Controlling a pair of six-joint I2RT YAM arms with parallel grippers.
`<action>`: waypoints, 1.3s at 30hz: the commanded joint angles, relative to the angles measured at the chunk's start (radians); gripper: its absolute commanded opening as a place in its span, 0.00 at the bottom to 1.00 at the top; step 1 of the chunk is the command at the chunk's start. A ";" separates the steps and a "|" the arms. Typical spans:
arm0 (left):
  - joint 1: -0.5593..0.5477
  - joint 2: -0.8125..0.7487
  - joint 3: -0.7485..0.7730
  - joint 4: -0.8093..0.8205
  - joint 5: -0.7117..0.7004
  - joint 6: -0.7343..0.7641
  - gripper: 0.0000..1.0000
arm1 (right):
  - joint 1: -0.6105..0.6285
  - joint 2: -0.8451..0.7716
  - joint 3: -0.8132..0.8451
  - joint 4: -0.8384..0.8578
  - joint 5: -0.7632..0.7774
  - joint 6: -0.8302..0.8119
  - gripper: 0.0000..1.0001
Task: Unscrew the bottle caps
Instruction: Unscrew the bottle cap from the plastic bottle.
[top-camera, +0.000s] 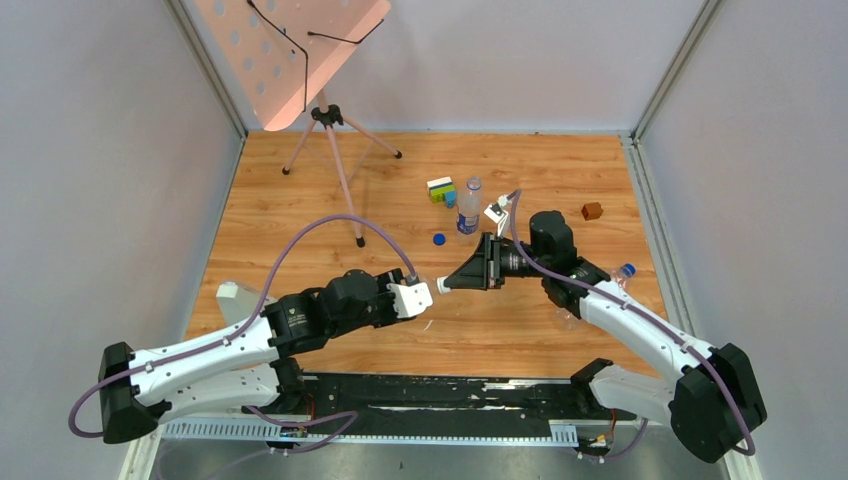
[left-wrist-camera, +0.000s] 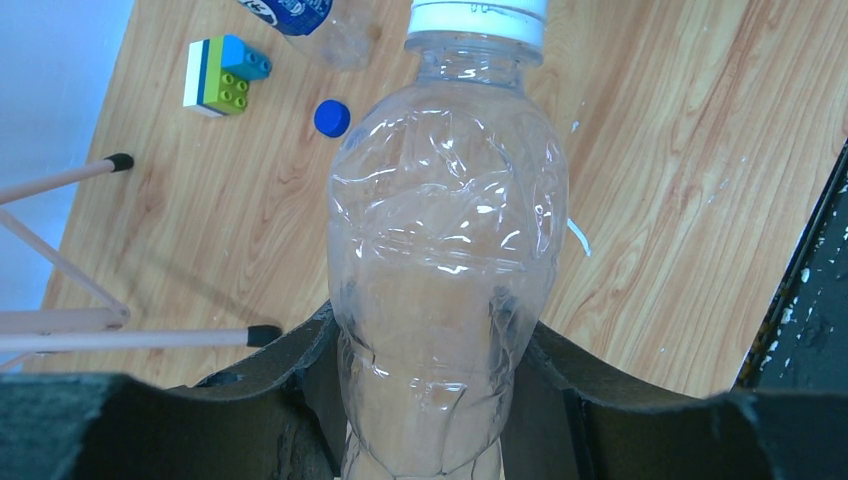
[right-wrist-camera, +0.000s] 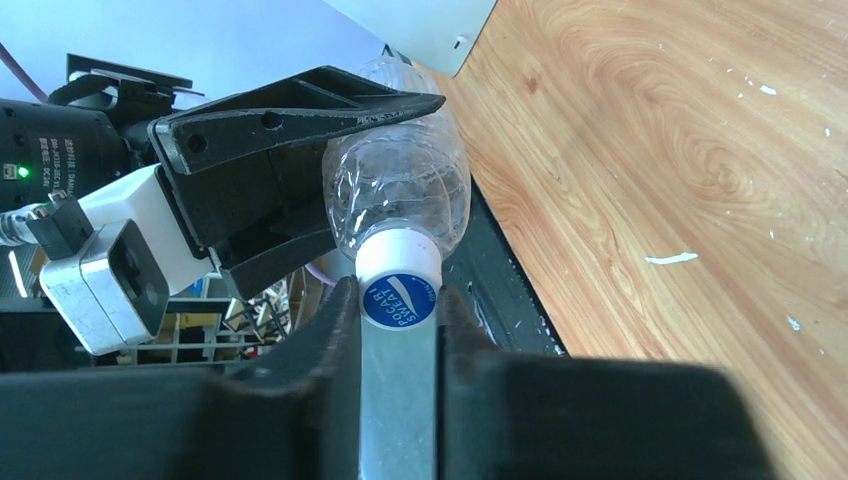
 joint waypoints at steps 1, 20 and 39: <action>-0.004 -0.018 0.033 0.031 0.063 -0.001 0.00 | 0.021 0.005 0.055 0.023 -0.064 -0.120 0.02; -0.003 -0.117 0.073 -0.033 0.421 -0.084 0.00 | 0.157 -0.294 -0.098 0.089 -0.059 -1.029 0.00; -0.003 -0.086 0.064 -0.047 0.287 -0.058 0.00 | 0.180 -0.596 -0.290 0.242 0.194 -0.874 0.68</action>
